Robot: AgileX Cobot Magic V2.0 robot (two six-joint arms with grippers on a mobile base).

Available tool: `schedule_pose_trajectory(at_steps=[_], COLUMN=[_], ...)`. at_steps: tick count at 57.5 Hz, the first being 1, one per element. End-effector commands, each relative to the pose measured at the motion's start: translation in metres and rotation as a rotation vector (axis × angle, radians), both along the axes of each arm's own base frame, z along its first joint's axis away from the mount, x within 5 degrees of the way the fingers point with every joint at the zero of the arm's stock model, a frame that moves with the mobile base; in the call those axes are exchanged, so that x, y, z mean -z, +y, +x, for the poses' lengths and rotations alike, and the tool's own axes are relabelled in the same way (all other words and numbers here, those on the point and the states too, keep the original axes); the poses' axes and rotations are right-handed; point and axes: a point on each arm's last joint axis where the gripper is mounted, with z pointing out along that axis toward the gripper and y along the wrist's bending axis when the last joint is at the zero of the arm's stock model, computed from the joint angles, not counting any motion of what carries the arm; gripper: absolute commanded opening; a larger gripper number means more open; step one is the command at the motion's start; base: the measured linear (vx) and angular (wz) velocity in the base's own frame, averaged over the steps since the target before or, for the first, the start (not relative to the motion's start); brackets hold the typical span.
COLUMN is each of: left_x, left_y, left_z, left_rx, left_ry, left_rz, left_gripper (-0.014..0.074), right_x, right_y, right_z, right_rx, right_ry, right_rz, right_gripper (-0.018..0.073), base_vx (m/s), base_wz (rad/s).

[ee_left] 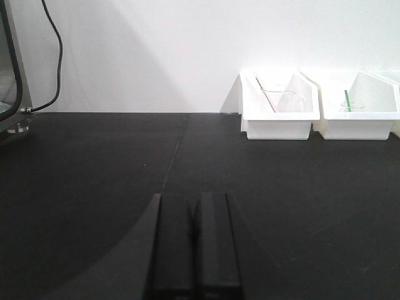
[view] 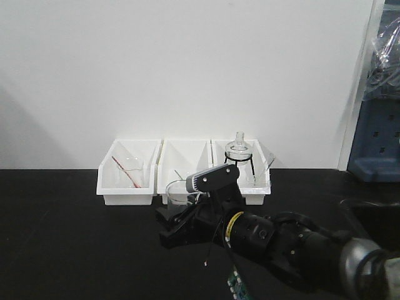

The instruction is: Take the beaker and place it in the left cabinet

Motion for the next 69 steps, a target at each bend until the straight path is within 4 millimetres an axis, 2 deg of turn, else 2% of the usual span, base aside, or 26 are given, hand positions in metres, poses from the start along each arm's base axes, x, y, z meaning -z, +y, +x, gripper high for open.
schedule_pose_trajectory(at_steps=[1,13,23,45,69], left_x=[-0.014,-0.014,-0.014,-0.014,-0.014], left_y=[0.001,0.001,0.001,0.001,0.001], left_z=[-0.002,-0.002,-0.002,-0.002,-0.002], left_rx=[-0.014,-0.014,-0.014,-0.014,-0.014], left_ry=[-0.114,-0.114,-0.114,-0.114,-0.114], left_rz=[0.002,0.002,0.002,0.002,0.002], left_gripper=[-0.0006,-0.0006,-0.0006,-0.0006,-0.0006], right_x=[-0.056,-0.102,-0.125,-0.143,-0.146], right_y=[-0.010,-0.029,-0.043,-0.057,-0.058], right_z=[-0.013,-0.035,-0.050,-0.064,-0.067], right_rx=[0.009,0.064,0.106,0.162,0.161], right_ry=[-0.118,-0.177,-0.199,-0.197,-0.207], right_rz=[0.043,0.053,0.052,0.034,0.041], right_gripper=[0.0177,0.0177,0.0177,0.0177,0.0177], base_vx=[0.00,0.00,0.00,0.00,0.00], base_wz=[0.00,0.00,0.00,0.00,0.00])
